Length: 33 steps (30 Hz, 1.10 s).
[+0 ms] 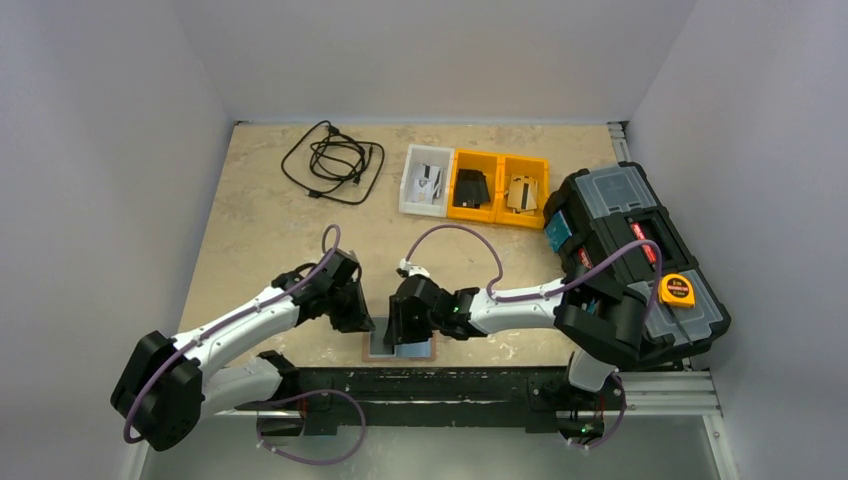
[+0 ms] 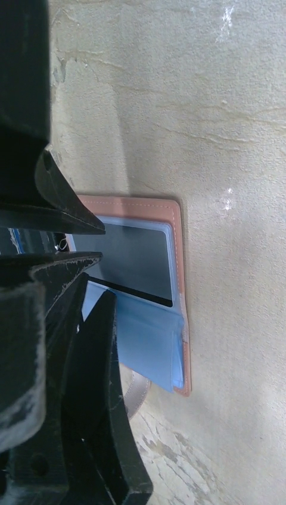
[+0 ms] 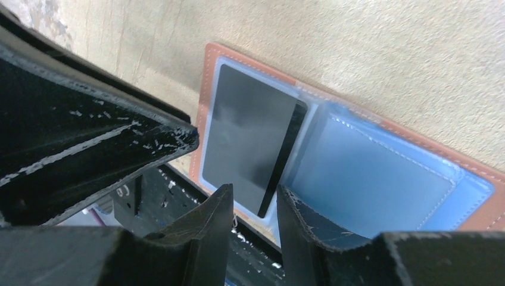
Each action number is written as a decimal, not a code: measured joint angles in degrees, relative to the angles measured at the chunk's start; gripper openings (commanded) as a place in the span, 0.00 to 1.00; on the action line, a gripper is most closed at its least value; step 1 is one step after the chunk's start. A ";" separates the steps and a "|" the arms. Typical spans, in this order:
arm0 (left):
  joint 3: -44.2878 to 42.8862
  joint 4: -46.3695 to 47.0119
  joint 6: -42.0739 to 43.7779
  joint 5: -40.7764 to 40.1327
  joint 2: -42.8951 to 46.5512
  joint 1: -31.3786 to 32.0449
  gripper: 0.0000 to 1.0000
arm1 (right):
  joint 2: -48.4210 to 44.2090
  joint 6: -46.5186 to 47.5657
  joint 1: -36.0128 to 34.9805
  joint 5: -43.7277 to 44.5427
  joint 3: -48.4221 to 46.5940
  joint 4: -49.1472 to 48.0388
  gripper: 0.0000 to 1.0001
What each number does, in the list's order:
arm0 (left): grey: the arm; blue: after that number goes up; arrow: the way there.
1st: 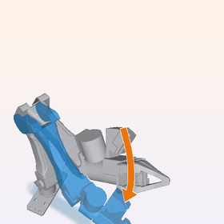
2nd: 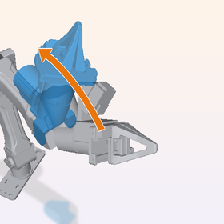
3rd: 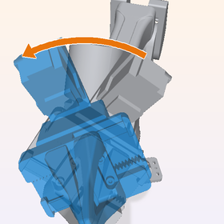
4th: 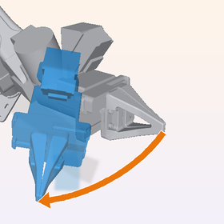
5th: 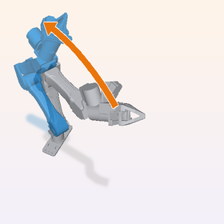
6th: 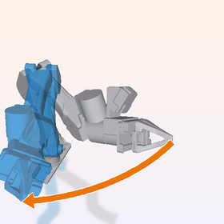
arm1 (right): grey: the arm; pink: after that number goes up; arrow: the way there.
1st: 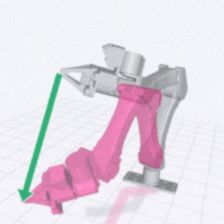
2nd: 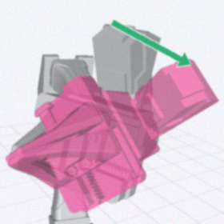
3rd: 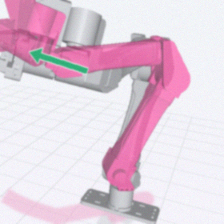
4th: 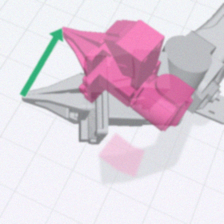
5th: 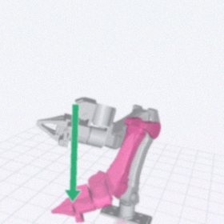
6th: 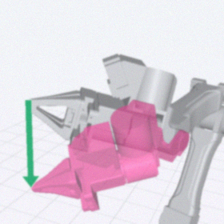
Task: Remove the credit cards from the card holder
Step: Remove the credit card from the card holder.
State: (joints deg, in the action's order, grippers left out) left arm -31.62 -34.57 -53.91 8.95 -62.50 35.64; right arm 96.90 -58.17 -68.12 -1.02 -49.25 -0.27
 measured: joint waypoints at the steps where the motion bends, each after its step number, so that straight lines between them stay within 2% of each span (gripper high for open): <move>1: 0.11 0.11 -0.02 0.02 0.00 0.00 0.15 | 0.09 -0.13 0.22 -0.04 0.31 -0.42 0.34; 17: 1.64 4.98 0.04 1.49 -5.07 0.00 0.09 | 0.35 -1.42 3.58 -3.69 4.74 -8.02 0.37; 27: 2.29 8.28 -0.61 2.80 -6.51 0.00 0.02 | 0.35 -1.84 5.44 -6.71 7.74 -13.53 0.38; 33: 2.58 8.70 -1.07 2.82 -6.19 0.04 0.05 | 0.35 -2.67 6.47 -8.52 9.64 -17.09 0.37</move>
State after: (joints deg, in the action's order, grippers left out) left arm -29.04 -25.87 -54.98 11.77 -68.69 35.68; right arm 97.25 -60.84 -61.65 -9.54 -39.62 -17.37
